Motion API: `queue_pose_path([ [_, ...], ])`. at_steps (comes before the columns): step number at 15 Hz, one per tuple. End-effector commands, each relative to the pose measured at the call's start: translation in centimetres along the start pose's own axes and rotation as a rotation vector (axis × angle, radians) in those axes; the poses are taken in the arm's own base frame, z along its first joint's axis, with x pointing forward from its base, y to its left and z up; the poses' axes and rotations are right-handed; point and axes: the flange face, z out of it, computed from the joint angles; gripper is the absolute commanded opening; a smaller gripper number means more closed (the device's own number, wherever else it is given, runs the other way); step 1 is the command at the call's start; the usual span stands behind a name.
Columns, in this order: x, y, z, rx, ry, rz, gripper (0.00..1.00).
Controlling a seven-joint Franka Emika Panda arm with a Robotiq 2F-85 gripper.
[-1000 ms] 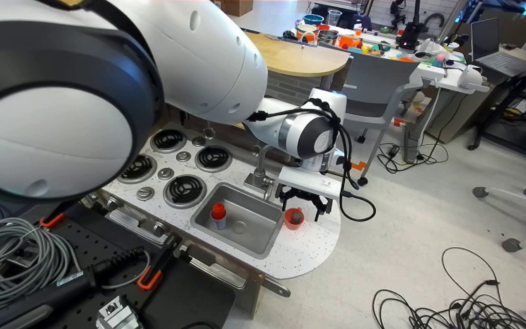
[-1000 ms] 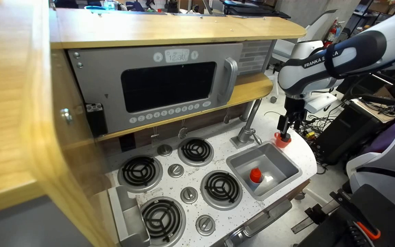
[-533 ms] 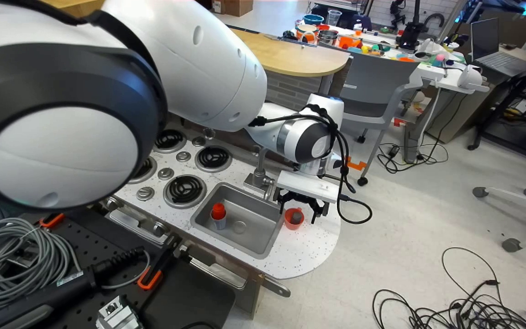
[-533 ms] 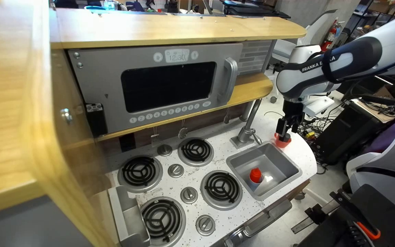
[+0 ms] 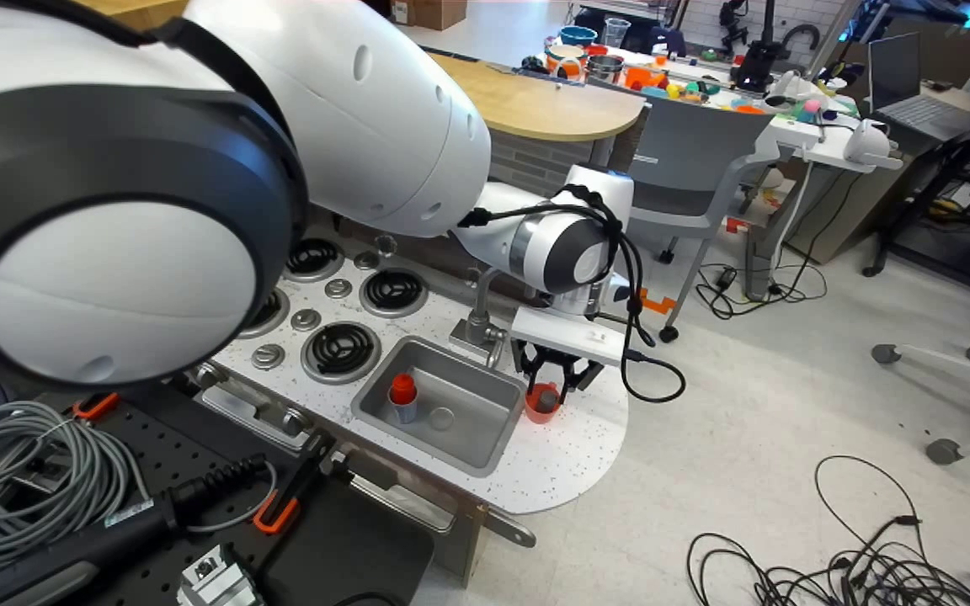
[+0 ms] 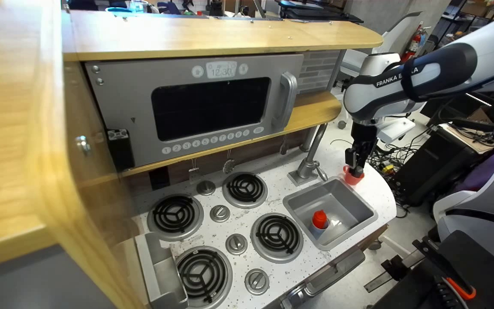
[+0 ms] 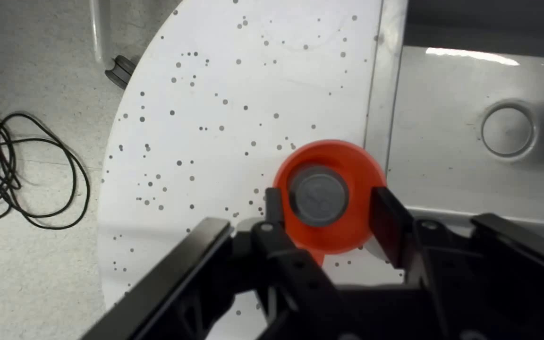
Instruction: Put the grey thing on the countertop
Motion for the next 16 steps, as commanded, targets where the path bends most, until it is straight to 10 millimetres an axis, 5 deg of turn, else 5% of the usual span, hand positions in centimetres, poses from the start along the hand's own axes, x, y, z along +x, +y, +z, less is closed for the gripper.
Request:
queue_pose_path([
  [1,0.2,0.6,-0.8,0.025,-0.003,0.022,0.20],
  [3,0.1,0.8,-1.3,0.031,-0.004,0.051,0.06],
  [11,-1.0,0.8,-5.6,0.042,0.031,0.107,0.07],
  [16,-3.4,0.3,-6.5,0.065,0.008,0.122,0.07],
])
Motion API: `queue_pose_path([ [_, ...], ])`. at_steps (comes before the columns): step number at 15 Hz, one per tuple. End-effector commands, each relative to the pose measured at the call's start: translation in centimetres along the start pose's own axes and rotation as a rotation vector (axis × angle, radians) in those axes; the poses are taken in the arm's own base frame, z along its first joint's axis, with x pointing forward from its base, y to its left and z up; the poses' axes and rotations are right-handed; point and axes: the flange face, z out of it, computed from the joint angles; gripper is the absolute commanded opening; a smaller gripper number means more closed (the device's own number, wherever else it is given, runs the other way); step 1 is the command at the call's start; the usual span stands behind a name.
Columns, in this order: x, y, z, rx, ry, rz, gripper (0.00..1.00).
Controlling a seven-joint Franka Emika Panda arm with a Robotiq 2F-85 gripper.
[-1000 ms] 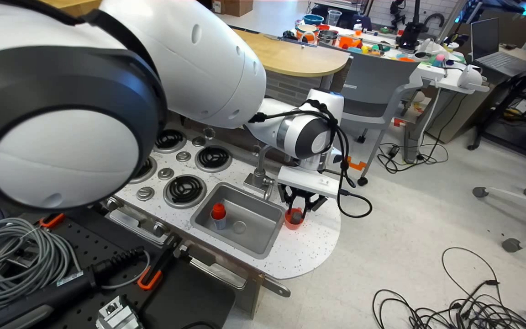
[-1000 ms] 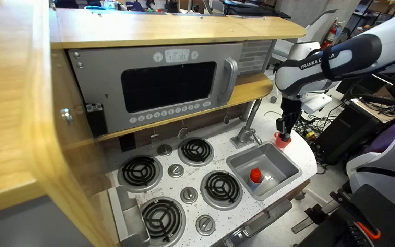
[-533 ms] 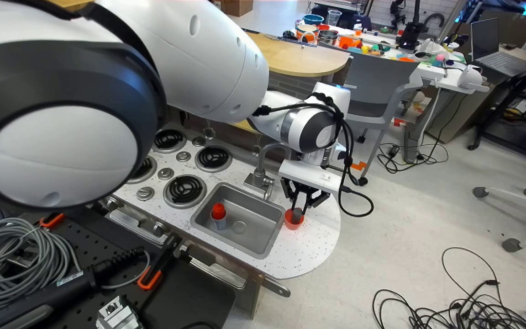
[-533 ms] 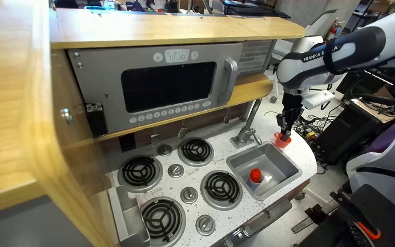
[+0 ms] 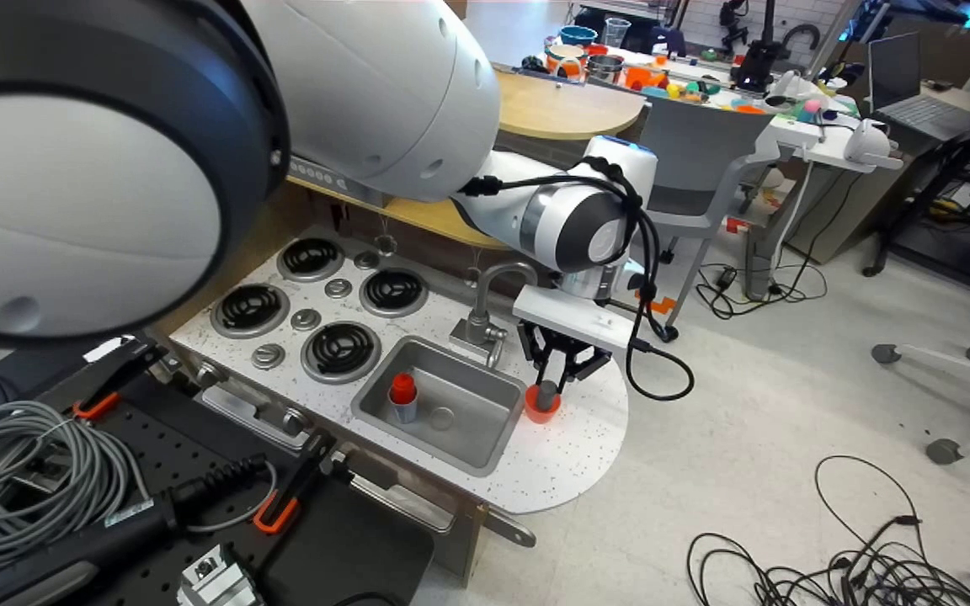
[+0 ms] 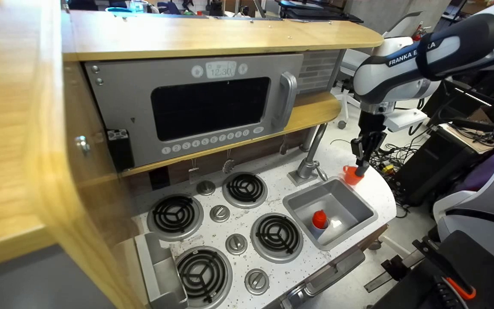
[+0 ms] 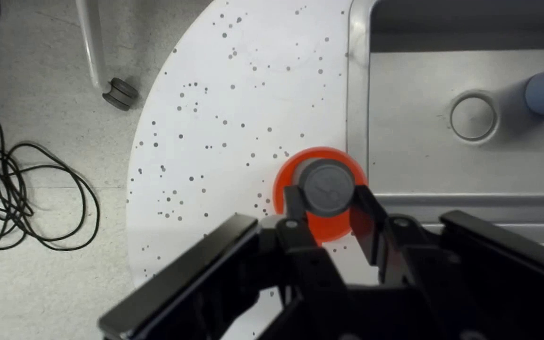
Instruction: Put the grey thing on the countertop
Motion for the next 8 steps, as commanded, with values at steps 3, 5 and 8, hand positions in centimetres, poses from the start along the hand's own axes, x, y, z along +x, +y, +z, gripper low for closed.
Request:
queue_pose_path([
  [3,-3.8,-0.2,-5.5,0.020,0.023,0.042,0.07],
  [5,-5.4,0.1,-6.4,0.019,0.030,0.060,0.07],
  [8,-7.5,0.8,-7.1,0.016,0.020,0.092,0.07],
])
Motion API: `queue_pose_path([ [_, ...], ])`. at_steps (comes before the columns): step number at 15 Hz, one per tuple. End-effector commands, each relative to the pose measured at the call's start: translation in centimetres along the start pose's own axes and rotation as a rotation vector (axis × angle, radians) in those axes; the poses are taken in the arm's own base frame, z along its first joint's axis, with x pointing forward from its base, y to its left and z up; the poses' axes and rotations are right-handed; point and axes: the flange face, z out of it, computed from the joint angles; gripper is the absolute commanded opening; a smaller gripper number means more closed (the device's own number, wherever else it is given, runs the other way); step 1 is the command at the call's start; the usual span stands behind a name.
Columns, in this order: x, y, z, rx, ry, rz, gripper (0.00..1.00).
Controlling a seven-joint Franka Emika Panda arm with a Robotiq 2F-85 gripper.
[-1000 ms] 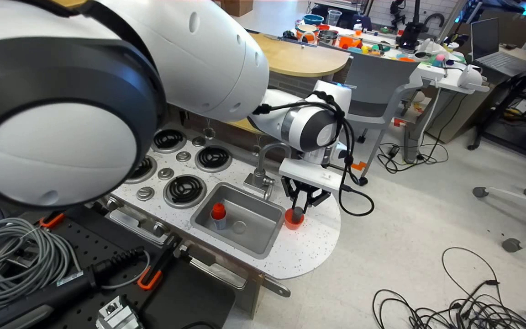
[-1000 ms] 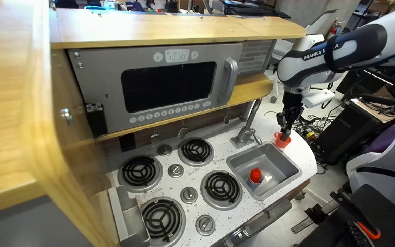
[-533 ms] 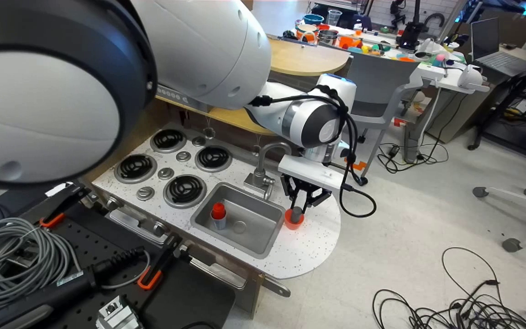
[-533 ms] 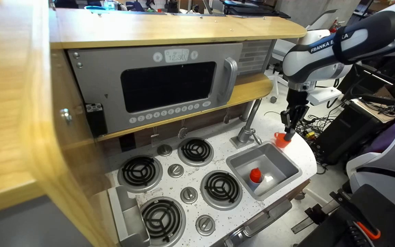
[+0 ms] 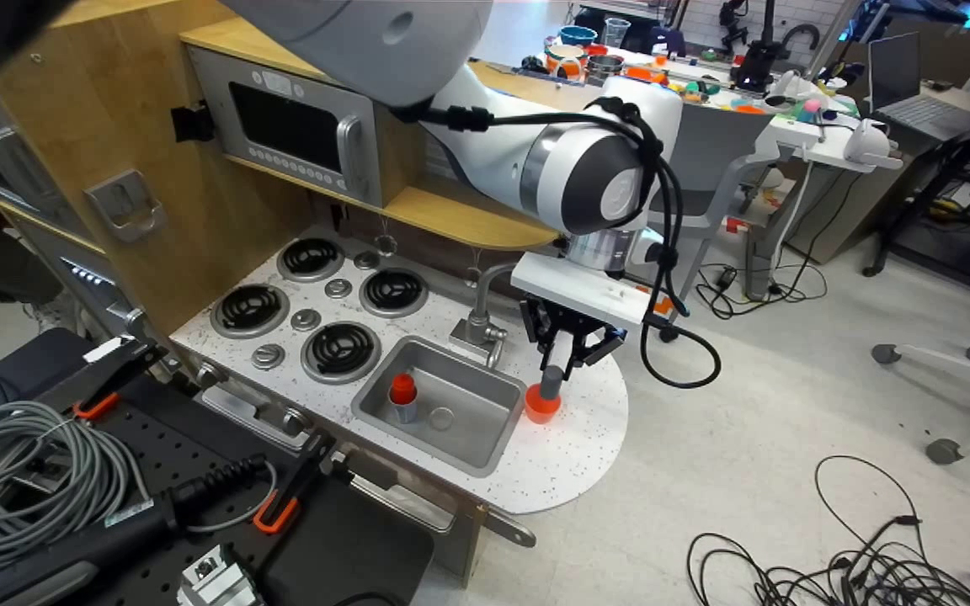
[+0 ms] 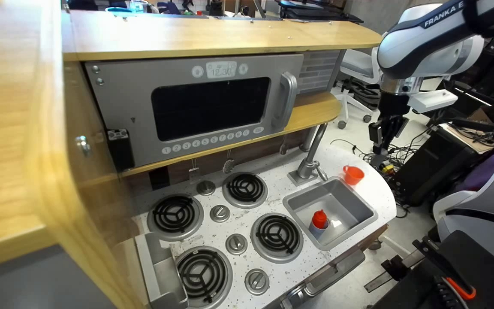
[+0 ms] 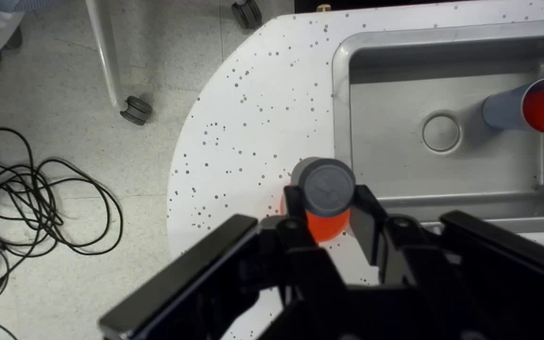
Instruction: Put the grey thing on the countertop
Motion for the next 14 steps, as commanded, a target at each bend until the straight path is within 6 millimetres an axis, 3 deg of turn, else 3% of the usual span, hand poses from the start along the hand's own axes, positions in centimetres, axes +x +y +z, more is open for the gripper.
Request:
queue_pose_path([
  [1,-3.7,0.6,-1.0,0.013,-0.003,0.052,0.07],
  [8,-6.3,2.3,2.5,0.018,-0.045,0.093,0.07],
  [14,-6.9,1.7,6.9,0.021,-0.068,0.080,0.07],
])
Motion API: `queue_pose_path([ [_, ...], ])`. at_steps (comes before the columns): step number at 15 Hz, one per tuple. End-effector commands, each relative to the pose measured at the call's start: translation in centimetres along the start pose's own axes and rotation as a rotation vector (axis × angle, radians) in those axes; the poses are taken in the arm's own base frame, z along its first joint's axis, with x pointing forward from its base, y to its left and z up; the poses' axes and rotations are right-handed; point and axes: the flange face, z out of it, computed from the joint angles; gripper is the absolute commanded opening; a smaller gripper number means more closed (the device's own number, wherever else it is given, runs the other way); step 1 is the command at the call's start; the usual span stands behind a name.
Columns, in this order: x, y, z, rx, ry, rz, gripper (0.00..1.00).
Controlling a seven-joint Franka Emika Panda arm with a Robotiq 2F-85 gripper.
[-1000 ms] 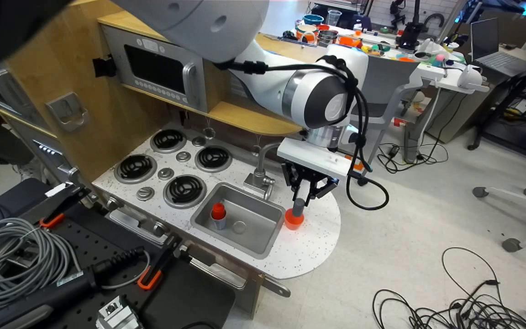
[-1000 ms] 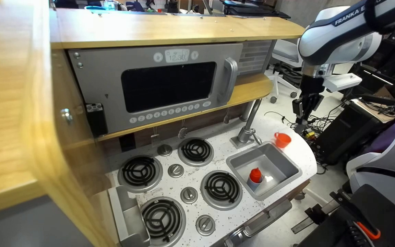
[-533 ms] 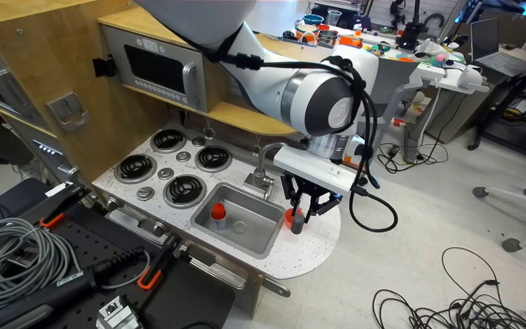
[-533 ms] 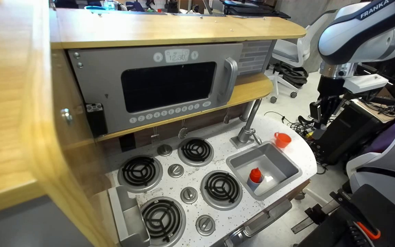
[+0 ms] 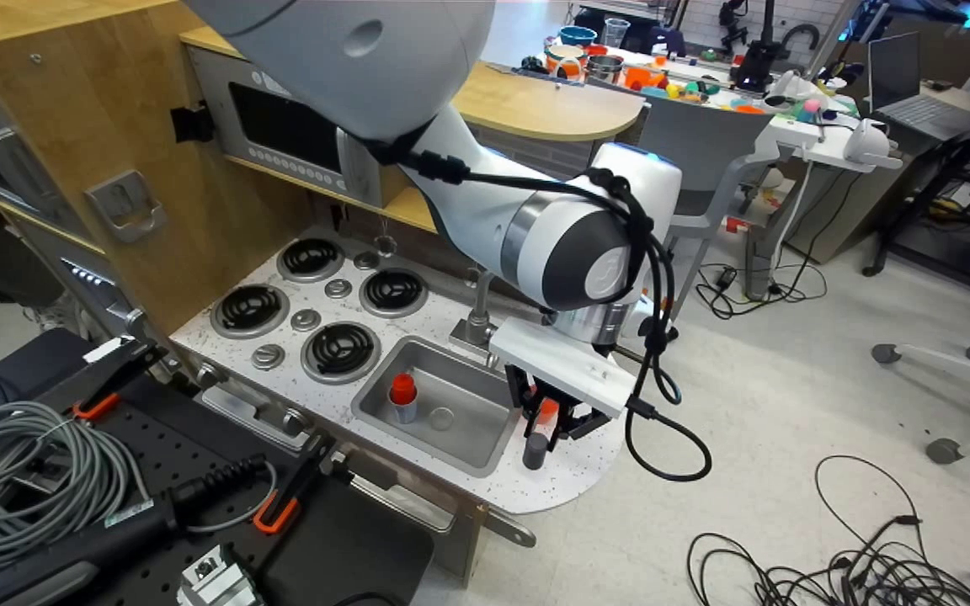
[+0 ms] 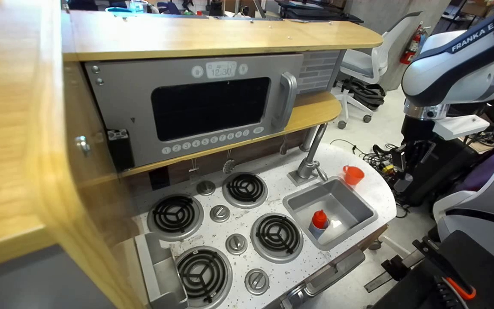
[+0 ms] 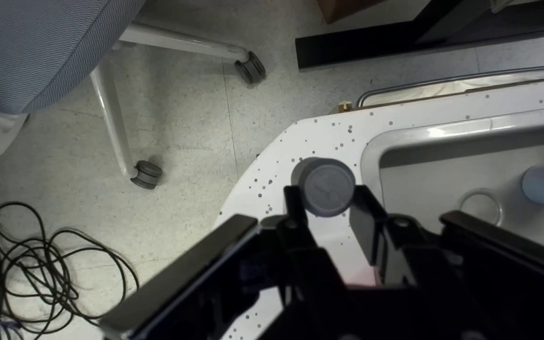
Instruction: Put the grey thing on the countertop
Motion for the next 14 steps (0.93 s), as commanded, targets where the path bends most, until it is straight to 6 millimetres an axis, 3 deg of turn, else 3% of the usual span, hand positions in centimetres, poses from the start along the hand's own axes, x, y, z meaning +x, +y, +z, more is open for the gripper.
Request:
queue_pose_path([
  [1,-0.4,-0.2,2.4,0.007,-0.010,-0.006,0.07],
  [7,0.2,-0.4,5.1,-0.024,-0.019,-0.021,0.07],
  [14,1.9,-1.8,6.5,-0.042,-0.004,-0.049,0.07],
])
